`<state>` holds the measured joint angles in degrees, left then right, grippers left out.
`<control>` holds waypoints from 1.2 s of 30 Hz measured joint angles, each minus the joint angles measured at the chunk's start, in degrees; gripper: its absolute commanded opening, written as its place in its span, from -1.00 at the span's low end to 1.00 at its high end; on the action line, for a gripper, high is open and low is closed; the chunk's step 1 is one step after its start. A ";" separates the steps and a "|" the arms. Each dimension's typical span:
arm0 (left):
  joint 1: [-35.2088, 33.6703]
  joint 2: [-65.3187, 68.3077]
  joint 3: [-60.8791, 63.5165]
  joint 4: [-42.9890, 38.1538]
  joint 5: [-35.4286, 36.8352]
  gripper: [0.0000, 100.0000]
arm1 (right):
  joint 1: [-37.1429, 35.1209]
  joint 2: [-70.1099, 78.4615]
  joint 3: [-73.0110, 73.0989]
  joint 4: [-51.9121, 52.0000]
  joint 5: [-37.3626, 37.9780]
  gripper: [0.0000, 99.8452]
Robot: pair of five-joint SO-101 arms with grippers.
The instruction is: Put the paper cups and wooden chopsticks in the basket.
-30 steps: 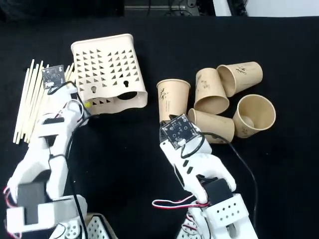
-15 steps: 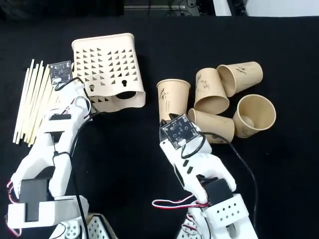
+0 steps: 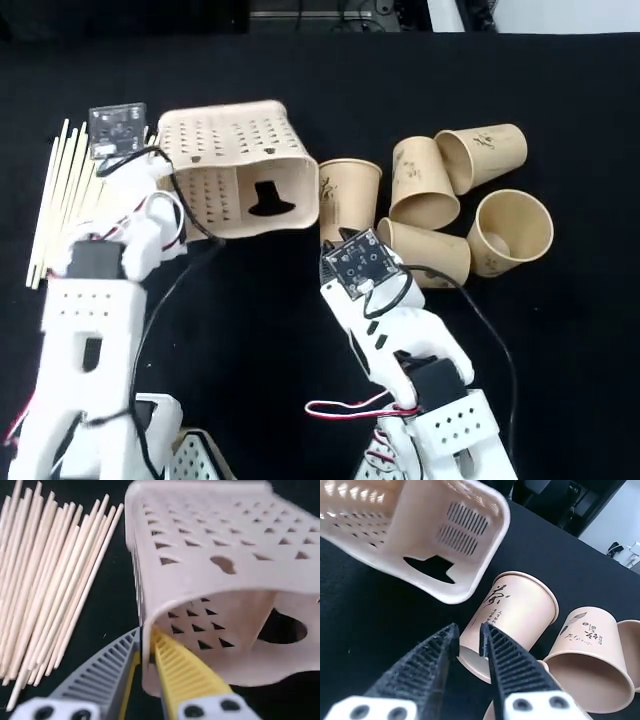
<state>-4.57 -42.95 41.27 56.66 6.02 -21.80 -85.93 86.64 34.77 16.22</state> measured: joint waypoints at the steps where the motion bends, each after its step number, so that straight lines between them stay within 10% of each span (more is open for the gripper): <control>1: 0.00 -1.67 -1.41 2.73 0.00 -0.94 | 0.35 -0.18 0.00 0.00 0.00 -0.83; 11: 0.00 -7.03 -12.48 20.48 1.85 -0.94 | 6.59 -0.35 -0.09 0.00 -0.18 -0.83; 26: 4.40 -0.97 -24.00 23.74 5.71 -0.92 | 7.47 -0.35 -2.55 1.93 -0.18 -0.82; 36: 4.13 1.85 -24.26 31.74 5.98 -0.39 | 12.40 -0.35 -21.01 21.01 1.67 -0.72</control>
<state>-0.44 -41.10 17.01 88.40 12.00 -9.41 -86.29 65.63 55.78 17.89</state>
